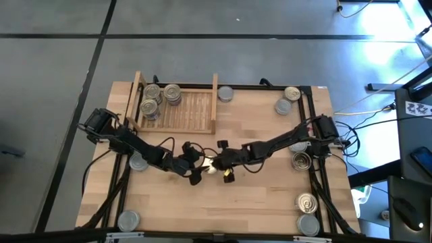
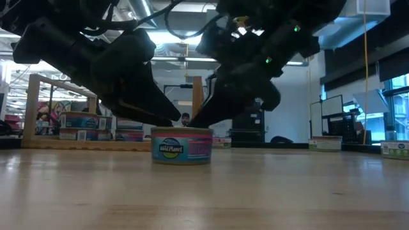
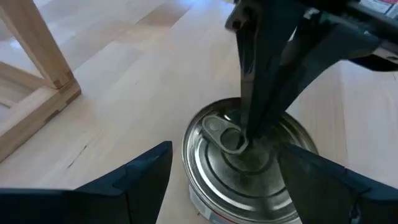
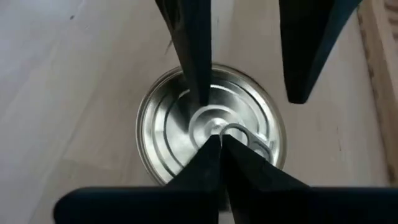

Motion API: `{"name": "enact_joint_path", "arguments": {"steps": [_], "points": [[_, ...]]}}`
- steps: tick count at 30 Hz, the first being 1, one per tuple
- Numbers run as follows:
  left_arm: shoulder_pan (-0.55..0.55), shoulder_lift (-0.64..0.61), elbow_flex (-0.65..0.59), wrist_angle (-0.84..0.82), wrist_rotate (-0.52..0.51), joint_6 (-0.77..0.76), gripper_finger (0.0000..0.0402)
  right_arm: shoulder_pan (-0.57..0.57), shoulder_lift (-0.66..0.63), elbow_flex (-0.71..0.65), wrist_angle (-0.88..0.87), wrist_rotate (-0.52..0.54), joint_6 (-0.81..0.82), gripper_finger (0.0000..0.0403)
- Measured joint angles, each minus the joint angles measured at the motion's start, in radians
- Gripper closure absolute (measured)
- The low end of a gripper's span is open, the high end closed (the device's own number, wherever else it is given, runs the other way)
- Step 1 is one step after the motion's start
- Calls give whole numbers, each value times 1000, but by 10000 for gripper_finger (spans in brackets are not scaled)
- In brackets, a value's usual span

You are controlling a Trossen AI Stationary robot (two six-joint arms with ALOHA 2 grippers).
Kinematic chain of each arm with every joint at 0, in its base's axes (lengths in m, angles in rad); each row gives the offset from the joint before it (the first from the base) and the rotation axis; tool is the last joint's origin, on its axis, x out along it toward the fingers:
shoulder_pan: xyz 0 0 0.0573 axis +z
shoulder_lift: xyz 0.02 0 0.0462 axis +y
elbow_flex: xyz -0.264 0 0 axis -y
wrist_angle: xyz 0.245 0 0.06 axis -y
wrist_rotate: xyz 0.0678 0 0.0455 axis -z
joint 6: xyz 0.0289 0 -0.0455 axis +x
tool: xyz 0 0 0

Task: Stack canned seafood by type on shelf
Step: Move the blue tuna can from the top center to the center, then put the blue tuna can on the shelf

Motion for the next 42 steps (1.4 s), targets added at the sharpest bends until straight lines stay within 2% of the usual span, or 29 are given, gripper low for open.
{"name": "enact_joint_path", "arguments": {"steps": [5,8,13,16,18,21,25,27,29,32,36,39,42], "points": [[23,0,0,-1,0,3,117,40,-113,7,-57,51,-71,384],[34,0,0,-9,0,8,117,71,-182,8,-168,104,-87,384],[55,0,0,-9,10,-24,117,106,-262,-22,-271,120,-85,384],[82,0,0,17,147,23,131,113,-271,-96,-239,71,-86,384],[84,0,1,17,197,36,163,113,-270,-159,-166,40,-85,384],[75,0,11,16,221,80,237,113,-270,-253,-34,33,-61,384],[58,0,39,20,229,259,350,112,-271,-332,136,26,-33,384],[54,0,49,26,229,338,387,112,-271,-341,147,26,-31,384],[56,0,52,27,229,353,389,112,-271,-341,153,26,-33,384],[70,-2,52,31,229,405,368,112,-272,-329,180,26,-39,384],[77,-15,53,22,228,389,353,111,-266,-325,234,26,16,384],[50,-26,53,18,226,382,360,111,-248,-325,256,25,55,381],[17,-27,53,17,228,380,381,111,-221,-324,290,-25,70,354]]}}
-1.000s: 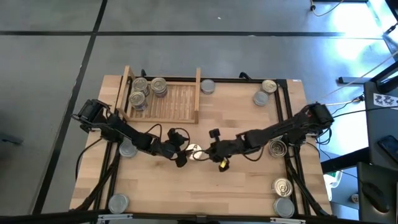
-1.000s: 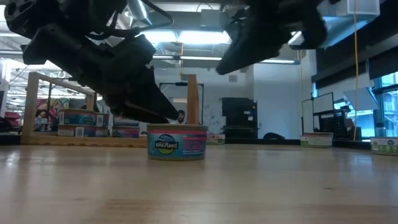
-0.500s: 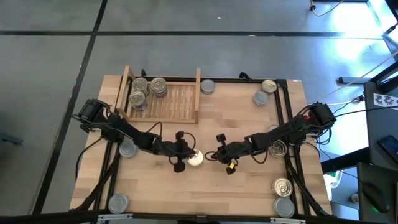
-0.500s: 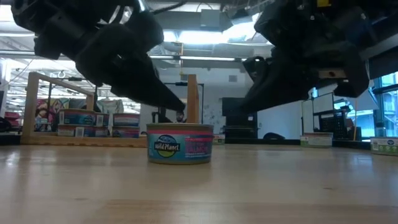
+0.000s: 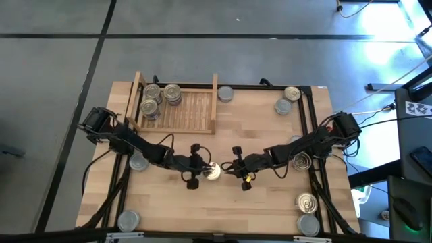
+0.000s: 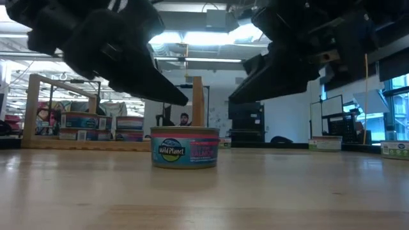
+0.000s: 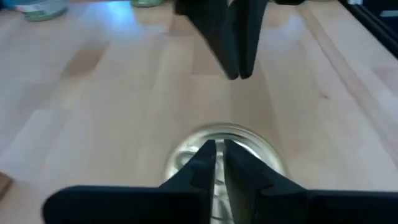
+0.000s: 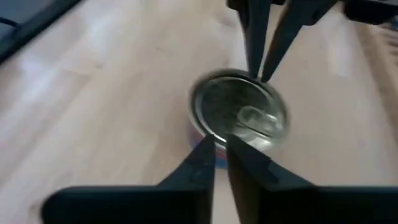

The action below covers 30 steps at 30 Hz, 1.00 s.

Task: Stack canned seafood by type on shelf
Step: Put the blue tuna can on the shelf

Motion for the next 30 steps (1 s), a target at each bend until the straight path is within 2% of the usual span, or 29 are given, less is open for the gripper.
{"name": "enact_joint_path", "arguments": {"steps": [3,9,14,18,21,30], "points": [[-27,10,0,9,1,-21,398,0,34,0,73,-64,2,302],[-33,57,0,16,5,-45,398,0,92,0,194,-82,1,191],[-14,98,0,21,4,-51,396,0,127,0,229,-81,-23,136],[0,116,-10,48,2,-50,397,1,157,0,257,-81,-67,115],[14,148,-55,164,0,-85,399,1,172,9,247,-66,-152,112],[49,256,-201,556,-3,-237,399,1,174,96,51,181,-485,128]]}}
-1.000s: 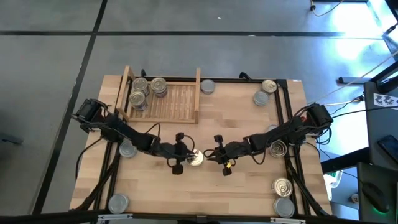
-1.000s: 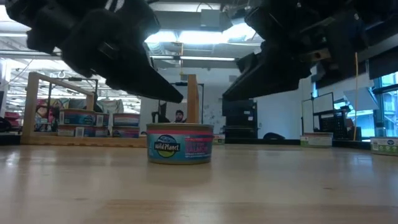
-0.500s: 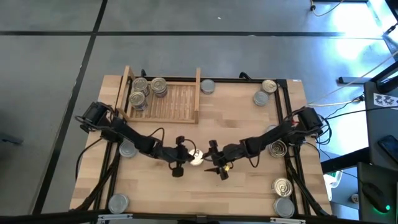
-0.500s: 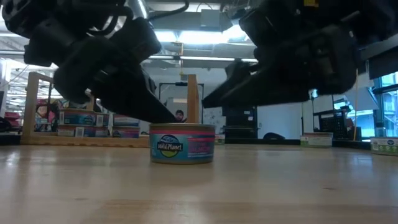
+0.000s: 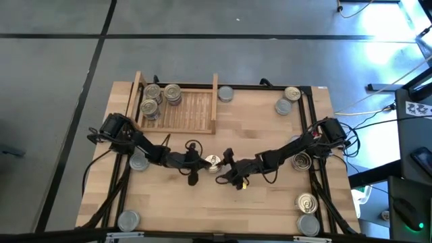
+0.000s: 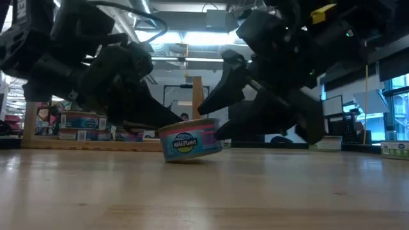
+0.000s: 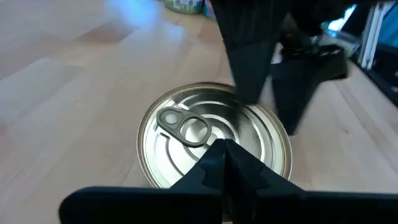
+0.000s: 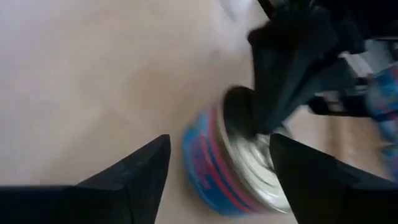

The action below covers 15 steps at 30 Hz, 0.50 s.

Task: Stack canned seafood by type on shelf
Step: Put the blue tuna can on the shelf

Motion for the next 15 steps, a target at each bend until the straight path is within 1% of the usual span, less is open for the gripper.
{"name": "enact_joint_path", "arguments": {"steps": [2,4,6,11,15], "points": [[0,15,-12,49,1,-9,400,0,0,15,-44,52,-77,132],[2,23,-13,63,0,-11,400,0,0,24,-72,102,-155,135],[7,26,-13,67,0,-20,399,1,0,26,-89,130,-232,138],[13,28,-14,80,4,-12,399,-2,0,26,-167,119,-337,139],[13,30,-17,97,7,11,398,-2,14,26,-132,139,-411,139]]}}
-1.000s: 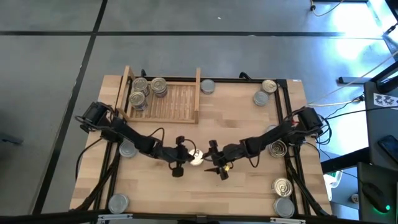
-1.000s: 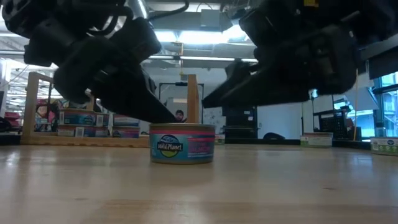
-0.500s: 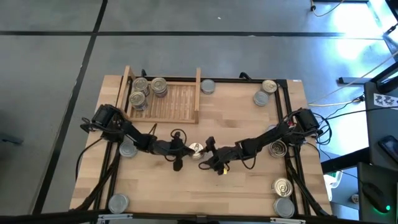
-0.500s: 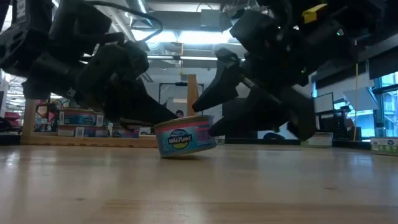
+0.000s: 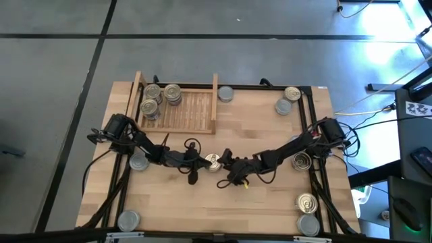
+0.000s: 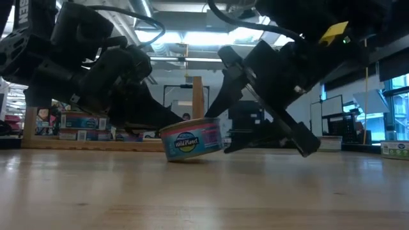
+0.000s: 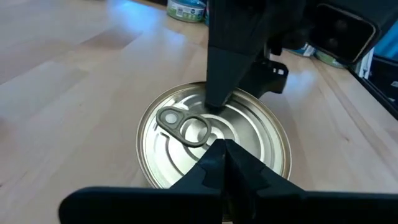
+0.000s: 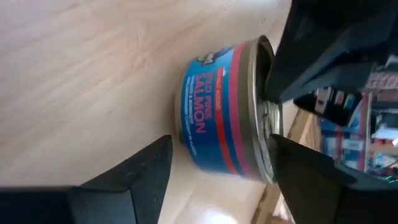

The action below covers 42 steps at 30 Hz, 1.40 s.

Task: Stack canned seafood by type on shelf
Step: Put the blue tuna can on the shelf

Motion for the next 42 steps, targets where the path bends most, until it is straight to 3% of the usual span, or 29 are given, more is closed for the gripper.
{"name": "enact_joint_path", "arguments": {"steps": [10,15,19,25,30,36,42], "points": [[0,2,-3,7,-37,-3,397,-16,98,28,128,29,-119,139],[0,2,-2,11,-45,-2,396,-27,105,77,45,15,-35,147],[-5,3,-5,39,-56,6,396,-29,105,95,-6,27,52,200],[-4,1,-2,40,-55,0,384,-17,105,98,-25,50,110,202],[2,-13,1,32,-55,14,325,4,97,99,-46,89,121,202],[4,-70,0,1,-41,190,228,31,16,97,-224,122,241,207],[30,-194,36,-255,-41,307,141,22,-98,88,-496,129,479,210]]}}
